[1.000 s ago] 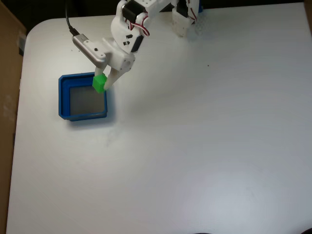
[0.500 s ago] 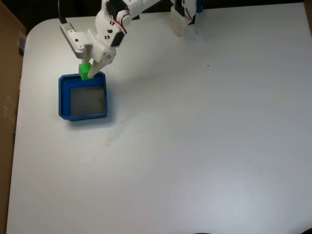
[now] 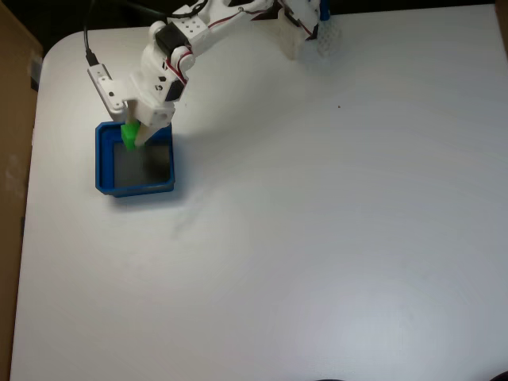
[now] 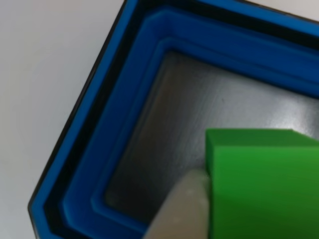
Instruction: Pick up green cube and drop it in the blue box
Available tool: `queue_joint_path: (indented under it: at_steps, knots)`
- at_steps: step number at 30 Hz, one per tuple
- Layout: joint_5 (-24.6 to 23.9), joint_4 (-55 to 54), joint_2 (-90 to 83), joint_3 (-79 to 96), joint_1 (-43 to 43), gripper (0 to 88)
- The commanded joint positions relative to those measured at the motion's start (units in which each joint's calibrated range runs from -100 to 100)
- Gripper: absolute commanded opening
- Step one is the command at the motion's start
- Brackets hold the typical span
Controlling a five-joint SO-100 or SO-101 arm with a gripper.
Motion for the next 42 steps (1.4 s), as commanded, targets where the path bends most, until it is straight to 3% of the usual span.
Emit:
queue_joint_path:
  at_steps: [1, 8, 18, 30, 42]
  knots:
    - [0.15, -1.00, 0.02, -4.44, 0.62, 2.8]
    - [-0.20, -1.33, 1.36, -4.53, 0.55, 2.7]
    - [0.10, -10.23, 4.70, -4.44, 0.62, 2.9]
    - [-0.20, -10.39, 4.87, -3.98, 0.62, 3.2]
    - [-0.24, -10.31, 4.87, -3.89, 0.62, 20.4]
